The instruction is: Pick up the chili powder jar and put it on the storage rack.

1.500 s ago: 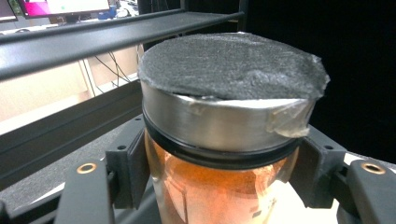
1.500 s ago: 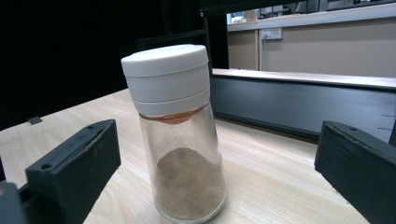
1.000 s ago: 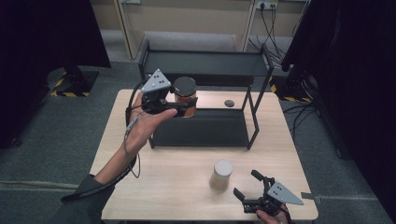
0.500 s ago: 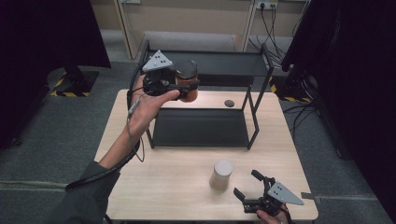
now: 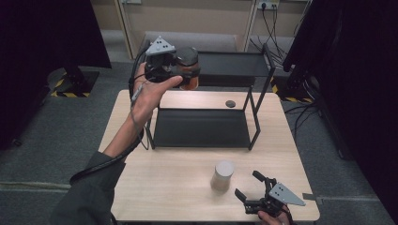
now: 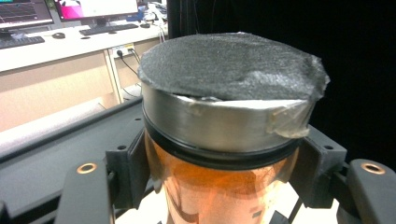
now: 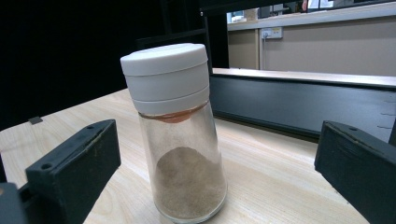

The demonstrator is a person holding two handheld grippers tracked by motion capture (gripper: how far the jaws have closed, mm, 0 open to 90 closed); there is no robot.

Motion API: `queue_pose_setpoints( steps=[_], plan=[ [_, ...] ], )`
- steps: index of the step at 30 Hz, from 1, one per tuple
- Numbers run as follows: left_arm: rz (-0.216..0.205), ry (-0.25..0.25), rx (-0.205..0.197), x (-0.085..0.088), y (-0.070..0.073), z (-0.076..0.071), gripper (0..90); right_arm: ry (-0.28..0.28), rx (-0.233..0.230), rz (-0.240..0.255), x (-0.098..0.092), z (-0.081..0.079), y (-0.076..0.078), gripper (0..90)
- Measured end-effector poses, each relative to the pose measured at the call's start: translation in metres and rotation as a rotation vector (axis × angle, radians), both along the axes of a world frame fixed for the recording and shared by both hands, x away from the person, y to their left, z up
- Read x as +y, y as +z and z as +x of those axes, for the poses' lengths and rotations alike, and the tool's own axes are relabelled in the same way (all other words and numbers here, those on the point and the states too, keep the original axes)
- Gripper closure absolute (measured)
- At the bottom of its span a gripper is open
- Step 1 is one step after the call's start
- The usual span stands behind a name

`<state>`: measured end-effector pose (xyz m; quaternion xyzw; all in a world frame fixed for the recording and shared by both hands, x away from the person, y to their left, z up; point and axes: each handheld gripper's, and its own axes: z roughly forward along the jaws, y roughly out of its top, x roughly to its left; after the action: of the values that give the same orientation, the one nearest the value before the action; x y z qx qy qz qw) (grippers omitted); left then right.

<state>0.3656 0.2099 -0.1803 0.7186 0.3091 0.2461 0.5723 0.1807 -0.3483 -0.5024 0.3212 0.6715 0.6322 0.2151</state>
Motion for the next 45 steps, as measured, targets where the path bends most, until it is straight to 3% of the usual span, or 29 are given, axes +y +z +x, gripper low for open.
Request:
queue_pose_setpoints(
  steps=[14,32,45],
  plan=[
    [0.002,0.078,-0.012,-0.016,0.014,0.018,31.6,0.002,0.000,0.002,-0.001,0.000,0.000,0.5],
    [0.006,0.199,-0.015,-0.028,0.014,0.040,31.6,0.006,0.002,0.008,-0.001,0.000,-0.001,0.5],
    [0.011,0.239,-0.007,-0.035,0.009,0.054,31.6,0.010,0.004,0.011,-0.002,0.001,-0.001,0.5]
  ],
)
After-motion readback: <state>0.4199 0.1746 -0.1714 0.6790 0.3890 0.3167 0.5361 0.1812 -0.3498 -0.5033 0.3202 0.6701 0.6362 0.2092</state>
